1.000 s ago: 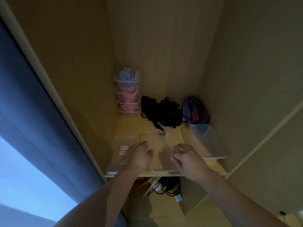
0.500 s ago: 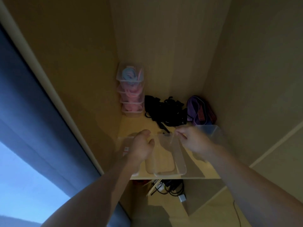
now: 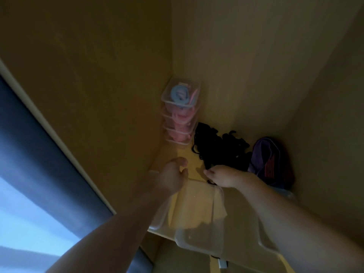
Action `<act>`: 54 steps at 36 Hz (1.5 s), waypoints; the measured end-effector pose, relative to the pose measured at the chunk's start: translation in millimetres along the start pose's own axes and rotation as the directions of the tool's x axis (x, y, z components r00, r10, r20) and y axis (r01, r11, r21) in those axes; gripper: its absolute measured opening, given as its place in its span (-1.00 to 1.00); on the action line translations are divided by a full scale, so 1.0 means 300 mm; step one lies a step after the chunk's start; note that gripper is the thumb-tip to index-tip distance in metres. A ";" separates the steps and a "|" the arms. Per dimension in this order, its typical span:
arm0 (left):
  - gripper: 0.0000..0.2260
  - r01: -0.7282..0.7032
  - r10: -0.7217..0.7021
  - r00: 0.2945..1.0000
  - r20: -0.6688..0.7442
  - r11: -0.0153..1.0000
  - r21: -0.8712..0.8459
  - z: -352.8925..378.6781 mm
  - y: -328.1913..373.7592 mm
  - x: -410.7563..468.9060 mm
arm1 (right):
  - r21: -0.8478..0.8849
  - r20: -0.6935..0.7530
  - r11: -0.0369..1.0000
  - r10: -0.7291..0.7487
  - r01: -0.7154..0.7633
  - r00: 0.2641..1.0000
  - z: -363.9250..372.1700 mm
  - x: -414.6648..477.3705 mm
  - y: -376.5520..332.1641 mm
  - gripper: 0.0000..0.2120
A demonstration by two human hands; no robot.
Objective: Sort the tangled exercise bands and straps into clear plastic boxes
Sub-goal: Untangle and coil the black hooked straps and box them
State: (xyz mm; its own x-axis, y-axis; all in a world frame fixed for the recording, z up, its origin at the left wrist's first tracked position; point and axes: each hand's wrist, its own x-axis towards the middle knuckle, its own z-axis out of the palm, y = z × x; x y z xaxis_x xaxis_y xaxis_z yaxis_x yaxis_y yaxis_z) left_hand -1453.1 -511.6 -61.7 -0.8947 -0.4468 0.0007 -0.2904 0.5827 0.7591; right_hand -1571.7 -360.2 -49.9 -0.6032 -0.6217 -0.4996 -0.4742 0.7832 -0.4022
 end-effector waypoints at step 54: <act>-0.80 -0.386 0.423 0.905 -0.036 0.784 -0.485 -0.407 0.780 0.454 | 0.622 -0.665 0.485 -0.089 0.615 0.742 -0.677 -0.250 -0.206 -0.80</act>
State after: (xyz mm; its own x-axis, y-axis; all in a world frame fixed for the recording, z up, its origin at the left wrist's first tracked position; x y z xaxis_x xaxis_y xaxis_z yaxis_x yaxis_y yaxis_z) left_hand -1601.4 -519.0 195.4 -0.9205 -0.1822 0.3456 0.2827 0.3000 0.9111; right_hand -1627.4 -360.9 168.3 -0.8315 -0.5272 0.1753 -0.2025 -0.0063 -0.9793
